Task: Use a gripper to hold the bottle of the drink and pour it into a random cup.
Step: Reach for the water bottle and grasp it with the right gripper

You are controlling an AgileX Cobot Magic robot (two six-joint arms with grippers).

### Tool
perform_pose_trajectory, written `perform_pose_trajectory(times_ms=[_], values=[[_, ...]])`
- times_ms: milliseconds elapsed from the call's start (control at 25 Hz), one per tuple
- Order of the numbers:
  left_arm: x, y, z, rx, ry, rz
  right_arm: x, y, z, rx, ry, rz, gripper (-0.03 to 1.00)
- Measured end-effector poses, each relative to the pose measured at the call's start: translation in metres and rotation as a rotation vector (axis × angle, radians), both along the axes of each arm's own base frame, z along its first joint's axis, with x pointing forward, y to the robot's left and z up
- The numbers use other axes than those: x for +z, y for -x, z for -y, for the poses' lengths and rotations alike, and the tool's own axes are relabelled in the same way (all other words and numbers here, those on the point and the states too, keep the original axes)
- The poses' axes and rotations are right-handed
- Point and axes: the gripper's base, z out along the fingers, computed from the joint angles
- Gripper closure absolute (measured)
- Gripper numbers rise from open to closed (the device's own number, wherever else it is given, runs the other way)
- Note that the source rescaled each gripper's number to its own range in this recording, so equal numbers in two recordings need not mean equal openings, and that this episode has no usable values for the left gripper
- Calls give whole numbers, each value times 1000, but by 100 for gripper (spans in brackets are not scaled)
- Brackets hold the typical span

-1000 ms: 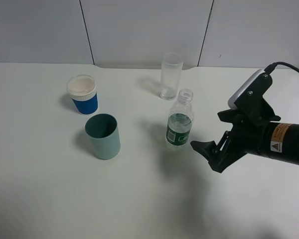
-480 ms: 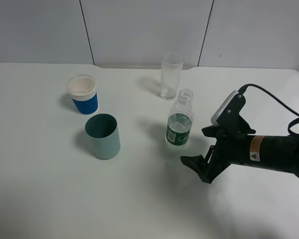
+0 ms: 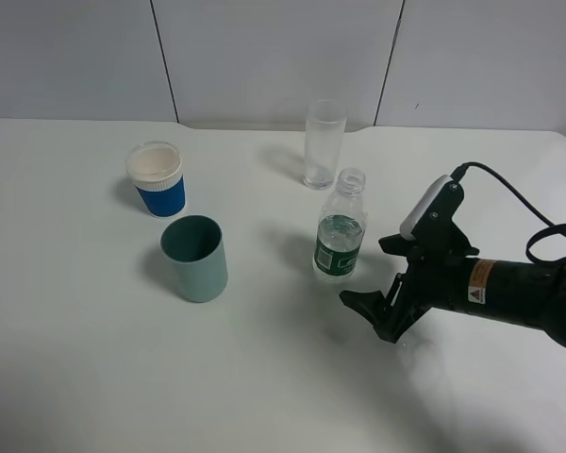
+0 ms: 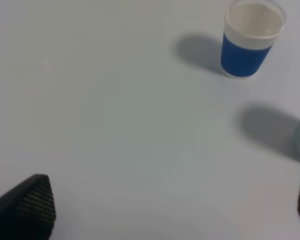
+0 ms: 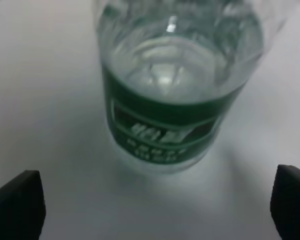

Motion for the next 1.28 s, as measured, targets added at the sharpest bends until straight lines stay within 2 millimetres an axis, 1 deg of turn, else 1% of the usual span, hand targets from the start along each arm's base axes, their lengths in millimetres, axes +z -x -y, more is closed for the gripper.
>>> perform_pose_trajectory(times_ms=[120, 280, 560, 720, 920, 1040, 1280], values=[[0, 0, 0, 0, 0, 0, 1, -2, -1, 1, -4, 8, -3], [0, 0, 0, 0, 0, 0, 7, -14, -6, 15, -19, 50, -3], [0, 0, 0, 0, 0, 0, 12, -27, -13, 46, -18, 83, -3], [0, 0, 0, 0, 0, 0, 4, -35, -17, 74, -7, 71, -3], [0, 0, 0, 0, 0, 0, -8, -36, -20, 103, -12, 50, -3], [0, 0, 0, 0, 0, 0, -5, -38, -23, 109, -58, 89, -3], [0, 0, 0, 0, 0, 0, -2, -43, -25, 109, -69, 111, -3]])
